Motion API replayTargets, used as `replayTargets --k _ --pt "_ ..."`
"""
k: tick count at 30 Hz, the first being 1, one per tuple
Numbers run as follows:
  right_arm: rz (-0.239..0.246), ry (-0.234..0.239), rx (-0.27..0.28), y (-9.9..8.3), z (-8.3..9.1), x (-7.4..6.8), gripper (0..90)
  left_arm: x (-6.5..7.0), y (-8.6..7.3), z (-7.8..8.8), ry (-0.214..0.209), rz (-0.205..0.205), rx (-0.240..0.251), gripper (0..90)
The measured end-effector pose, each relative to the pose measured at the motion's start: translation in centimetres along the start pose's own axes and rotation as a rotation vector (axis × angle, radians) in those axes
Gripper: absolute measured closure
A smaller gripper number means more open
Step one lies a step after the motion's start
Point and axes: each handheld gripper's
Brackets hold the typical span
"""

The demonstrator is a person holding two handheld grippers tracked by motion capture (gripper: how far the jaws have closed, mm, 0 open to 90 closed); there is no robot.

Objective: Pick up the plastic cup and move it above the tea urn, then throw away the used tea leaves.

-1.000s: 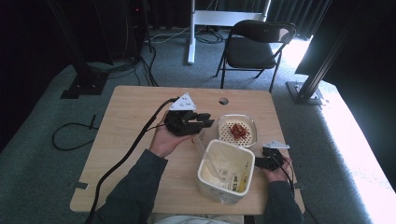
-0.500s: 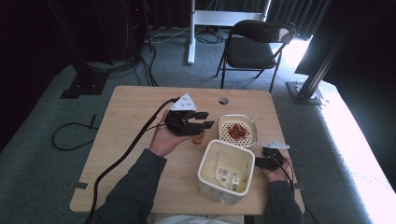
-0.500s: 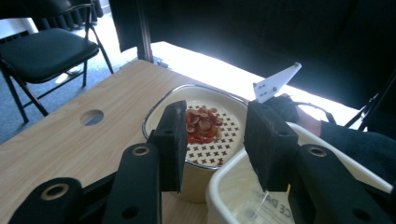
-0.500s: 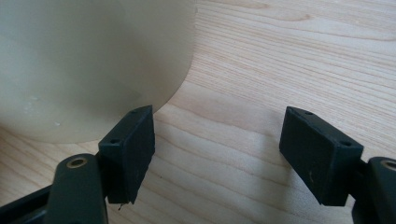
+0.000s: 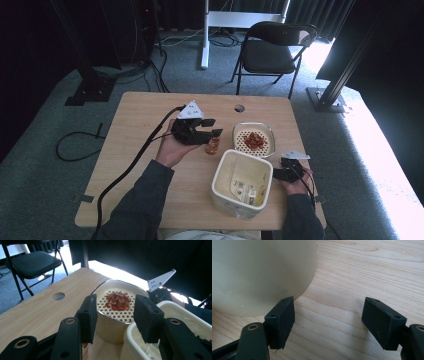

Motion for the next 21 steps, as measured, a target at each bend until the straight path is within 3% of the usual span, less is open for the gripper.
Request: replayTargets --k 5,8,15,21 --pt "0.000 0.000 0.000 0.0 0.0 0.0 25.7 -0.8 -1.0 0.1 0.045 0.005 -0.024 52.3" --pt "0.000 0.000 0.000 0.0 0.0 0.0 25.7 -1.4 -1.8 0.1 0.054 0.028 -0.012 51.5" --pt "0.000 0.000 0.001 0.0 0.0 0.0 25.5 -2.7 -3.7 -0.7 0.128 0.051 -0.044 40.8" --pt "0.006 0.004 -0.001 0.0 0.0 0.0 24.4 -4.0 -5.7 -1.4 0.171 0.082 -0.036 35.6"
Point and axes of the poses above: each handheld gripper's, and its own axes: z roughly backward along the jaws, y roughly out of its top, x roughly to its right, and after that the axes turned 2 degrees about -x, right-handed
